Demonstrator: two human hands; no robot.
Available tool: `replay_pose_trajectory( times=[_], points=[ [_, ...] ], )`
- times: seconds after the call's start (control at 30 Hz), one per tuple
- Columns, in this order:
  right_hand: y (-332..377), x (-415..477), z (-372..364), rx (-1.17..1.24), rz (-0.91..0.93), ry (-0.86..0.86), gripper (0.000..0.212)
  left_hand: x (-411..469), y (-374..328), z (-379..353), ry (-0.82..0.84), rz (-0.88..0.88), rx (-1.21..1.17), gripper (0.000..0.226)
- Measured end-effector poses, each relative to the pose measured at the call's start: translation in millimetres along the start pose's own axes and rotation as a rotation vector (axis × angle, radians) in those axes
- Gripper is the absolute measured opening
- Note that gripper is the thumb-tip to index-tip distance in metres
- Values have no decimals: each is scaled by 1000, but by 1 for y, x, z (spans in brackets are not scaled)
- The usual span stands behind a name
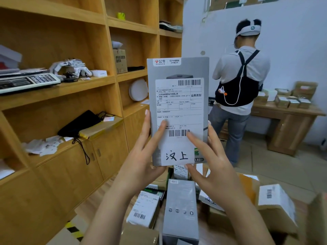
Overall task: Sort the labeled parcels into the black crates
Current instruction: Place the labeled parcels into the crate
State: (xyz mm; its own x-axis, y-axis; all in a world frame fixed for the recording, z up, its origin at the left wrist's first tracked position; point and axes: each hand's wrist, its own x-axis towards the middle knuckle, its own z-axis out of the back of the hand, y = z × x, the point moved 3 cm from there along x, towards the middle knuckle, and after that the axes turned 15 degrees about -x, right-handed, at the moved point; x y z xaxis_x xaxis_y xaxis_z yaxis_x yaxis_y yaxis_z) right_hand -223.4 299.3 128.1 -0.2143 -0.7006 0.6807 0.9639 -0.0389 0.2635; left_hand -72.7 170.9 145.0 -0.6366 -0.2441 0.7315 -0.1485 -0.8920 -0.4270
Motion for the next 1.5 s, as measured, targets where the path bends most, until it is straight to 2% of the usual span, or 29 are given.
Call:
replay_pose_trajectory(
  times=[0.37,0.7,0.9,1.07,1.27,1.5],
  points=[
    [44,11,-32,118,97,63,84,-45,-3,49,-87,119,42,112],
    [157,23,-92,307,239,178,81,-136,-14,152,-194,309,196,111],
    [268,12,-136,392,366,349,88,-227,-37,232,-270,521,278,107],
    [388,-9,-176,507,501,524,89,-320,-68,313,-362,649,378,104],
    [540,-46,-219,528,710,755,86,-444,-114,398,-535,836,454,102],
    [688,-100,-264,545,917,1023,84,-572,-160,458,-722,1092,554,101]
  ],
)
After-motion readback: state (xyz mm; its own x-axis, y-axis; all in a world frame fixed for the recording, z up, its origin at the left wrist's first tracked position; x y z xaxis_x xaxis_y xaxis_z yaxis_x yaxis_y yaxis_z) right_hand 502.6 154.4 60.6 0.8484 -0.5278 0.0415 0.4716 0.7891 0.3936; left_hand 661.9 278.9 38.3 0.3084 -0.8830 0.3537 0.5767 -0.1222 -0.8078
